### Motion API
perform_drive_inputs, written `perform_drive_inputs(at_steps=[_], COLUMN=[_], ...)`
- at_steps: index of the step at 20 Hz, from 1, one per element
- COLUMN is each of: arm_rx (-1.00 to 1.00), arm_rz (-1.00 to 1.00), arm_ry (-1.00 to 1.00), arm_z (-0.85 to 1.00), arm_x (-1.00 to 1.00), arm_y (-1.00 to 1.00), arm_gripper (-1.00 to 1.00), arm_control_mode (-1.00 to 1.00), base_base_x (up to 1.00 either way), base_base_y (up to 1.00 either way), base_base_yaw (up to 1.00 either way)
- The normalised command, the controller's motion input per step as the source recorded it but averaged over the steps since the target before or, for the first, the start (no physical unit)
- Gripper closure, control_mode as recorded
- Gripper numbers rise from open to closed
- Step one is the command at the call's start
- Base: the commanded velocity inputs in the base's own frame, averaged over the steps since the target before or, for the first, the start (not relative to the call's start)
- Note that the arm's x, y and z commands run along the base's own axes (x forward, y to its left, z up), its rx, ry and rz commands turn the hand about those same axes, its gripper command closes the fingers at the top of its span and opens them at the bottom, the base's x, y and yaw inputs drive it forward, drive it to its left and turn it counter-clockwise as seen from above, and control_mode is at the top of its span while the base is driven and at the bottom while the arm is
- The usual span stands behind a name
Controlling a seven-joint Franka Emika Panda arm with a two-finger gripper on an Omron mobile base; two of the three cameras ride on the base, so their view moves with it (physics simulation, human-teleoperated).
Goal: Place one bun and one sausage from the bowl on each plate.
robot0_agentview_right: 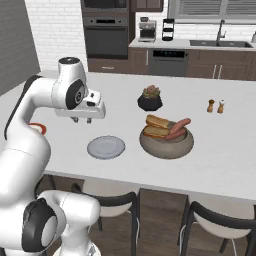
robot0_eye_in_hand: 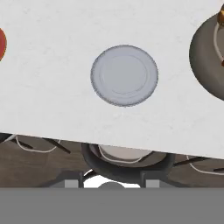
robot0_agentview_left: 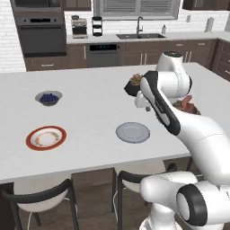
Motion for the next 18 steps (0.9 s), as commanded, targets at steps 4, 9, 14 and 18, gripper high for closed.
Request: perform_drive_inputs(at_steps=[4,9,14,18], arm_rx=[0.03,0.16,0.17,0.10], arm_rz=[-0.04,-0.27,-0.39,-0.46], arm_ry=[0.00,0.00,0.00,0.00], arm_z=[0.00,0.00,0.00,0.00], arm_x=[0.00,0.10,0.26,0.32], arm_y=[-0.19,-0.77,-0.76,-0.54], arm_gripper=[-1.00,-1.00,-1.00,-1.00], arm_control_mode=[-1.00,-1.00,-1.00,-1.00], base_base_x=[0.00,0.00,0.00,0.00], base_base_y=[0.00,0.00,0.00,0.00], base_base_yaw=[0.00,0.00,0.00,0.00])
